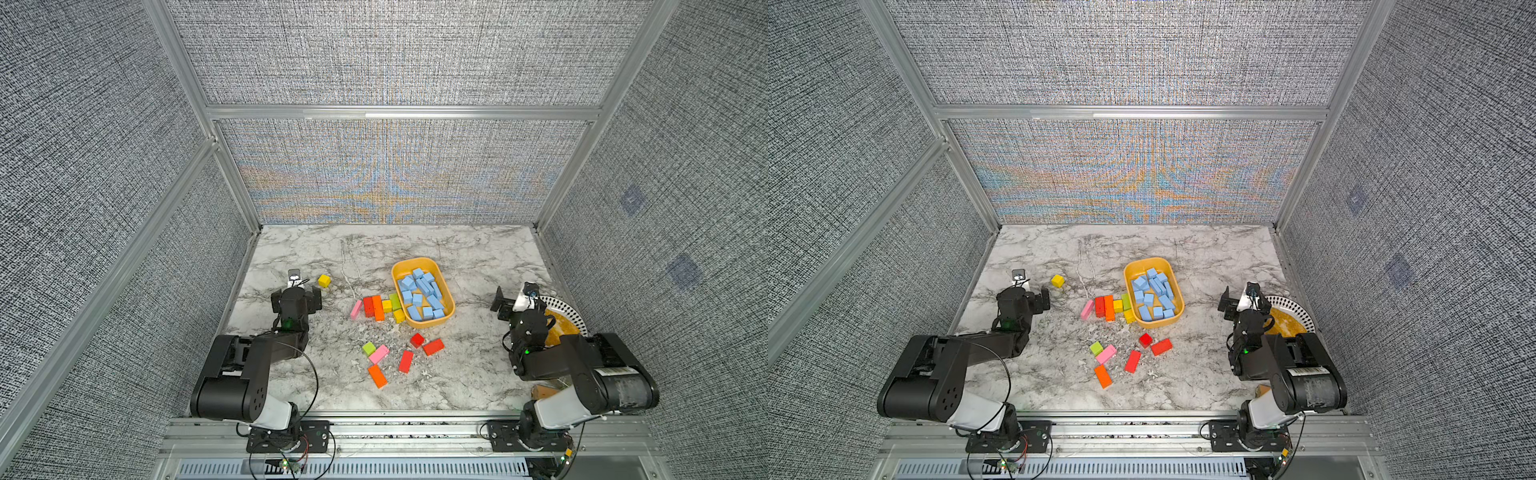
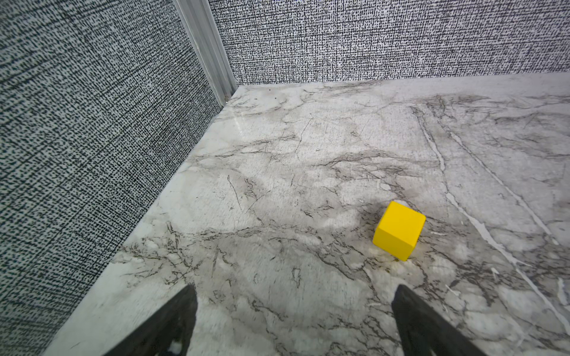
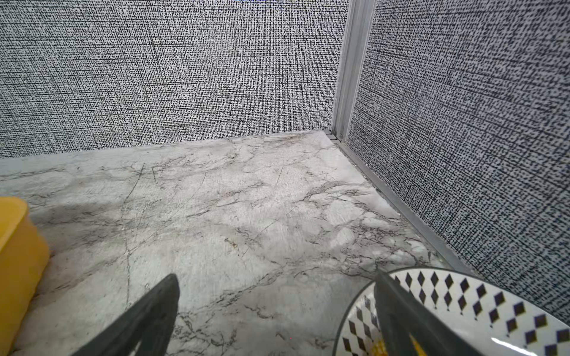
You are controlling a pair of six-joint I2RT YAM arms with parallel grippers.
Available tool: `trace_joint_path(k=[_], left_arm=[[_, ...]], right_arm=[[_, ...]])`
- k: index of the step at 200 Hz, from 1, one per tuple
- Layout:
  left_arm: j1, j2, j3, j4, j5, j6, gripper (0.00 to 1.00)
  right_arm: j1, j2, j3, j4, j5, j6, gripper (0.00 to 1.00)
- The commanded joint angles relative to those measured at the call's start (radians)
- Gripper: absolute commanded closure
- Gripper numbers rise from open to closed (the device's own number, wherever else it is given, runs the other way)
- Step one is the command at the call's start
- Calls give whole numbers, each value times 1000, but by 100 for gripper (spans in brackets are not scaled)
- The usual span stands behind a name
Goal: Pick out the blue building blocks
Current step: Reset both arms
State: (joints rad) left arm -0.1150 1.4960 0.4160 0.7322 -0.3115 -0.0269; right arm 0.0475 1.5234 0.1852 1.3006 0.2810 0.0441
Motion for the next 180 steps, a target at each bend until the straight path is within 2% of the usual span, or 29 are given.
trace_joint_path(k=[1, 180], left_arm=[[1, -5, 0, 24, 6, -2, 0], [3, -5, 1, 21, 9, -1, 0]], right_arm=[[1, -2, 1, 22, 0, 0, 2], [0, -2, 1, 22, 0, 0, 2]])
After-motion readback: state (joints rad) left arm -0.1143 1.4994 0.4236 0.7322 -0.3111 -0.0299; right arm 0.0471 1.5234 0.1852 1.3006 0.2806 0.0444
